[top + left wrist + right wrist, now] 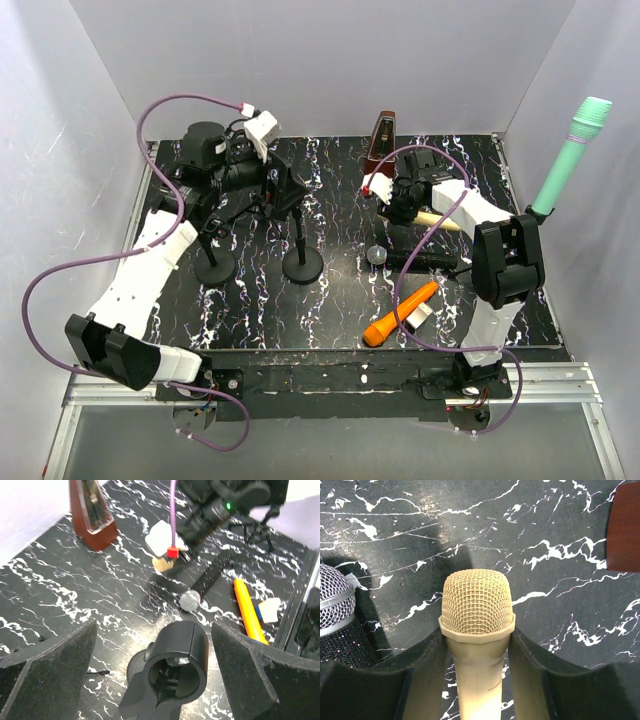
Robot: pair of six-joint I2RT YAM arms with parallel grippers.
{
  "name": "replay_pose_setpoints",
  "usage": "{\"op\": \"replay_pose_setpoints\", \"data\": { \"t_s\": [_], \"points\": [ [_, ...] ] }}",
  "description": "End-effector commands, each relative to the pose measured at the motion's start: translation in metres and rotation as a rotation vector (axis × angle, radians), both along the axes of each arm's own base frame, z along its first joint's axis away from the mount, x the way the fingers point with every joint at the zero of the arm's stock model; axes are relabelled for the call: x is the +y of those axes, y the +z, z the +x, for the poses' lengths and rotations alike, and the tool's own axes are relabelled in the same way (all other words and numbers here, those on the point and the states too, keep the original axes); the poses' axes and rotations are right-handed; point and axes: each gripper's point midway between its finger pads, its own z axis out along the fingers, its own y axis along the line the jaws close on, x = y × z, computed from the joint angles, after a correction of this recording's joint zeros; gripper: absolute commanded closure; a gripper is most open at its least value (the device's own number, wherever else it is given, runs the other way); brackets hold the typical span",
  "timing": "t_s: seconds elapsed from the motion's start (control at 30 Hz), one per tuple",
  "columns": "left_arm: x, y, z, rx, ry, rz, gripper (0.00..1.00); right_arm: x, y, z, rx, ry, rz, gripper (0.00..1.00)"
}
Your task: Remove the microphone from the stand
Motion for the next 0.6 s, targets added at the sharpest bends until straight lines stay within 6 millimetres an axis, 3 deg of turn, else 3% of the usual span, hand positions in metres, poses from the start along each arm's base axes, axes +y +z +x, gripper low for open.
{"op": "replay_pose_setpoints", "data": {
  "t_s": [0.0,0.1,0.27,0.33,0.4,0.57],
  "points": [
    [0.018,0.036,0.007,0.051,0.192,-0.035,0.02,-0.003,-0.001,-0.009,0.026,0.002,0.009,0.89],
    [0.028,0.047,0.019,0.11,0.299,-0.019,0.02,-0.003,-0.009,-0.018,0.063,0.008,0.013,0.86],
    [0.053,0.134,0.078,-0.048,0.594,-0.12,0.02,-0.003,-0.017,-0.022,0.093,0.003,0.009,0.8],
    [0.067,0.17,0.103,-0.164,0.73,-0.19,0.02,-0.007,-0.019,-0.018,0.093,-0.021,0.001,0.72],
    [0.079,0.193,0.119,-0.246,0.816,-0.257,0.02,-0.008,-0.021,-0.018,0.099,-0.041,0.006,0.63],
    [0.096,0.216,0.15,-0.263,0.908,-0.476,0.02,-0.012,-0.018,-0.027,0.132,-0.07,0.034,0.44]
  ]
}}
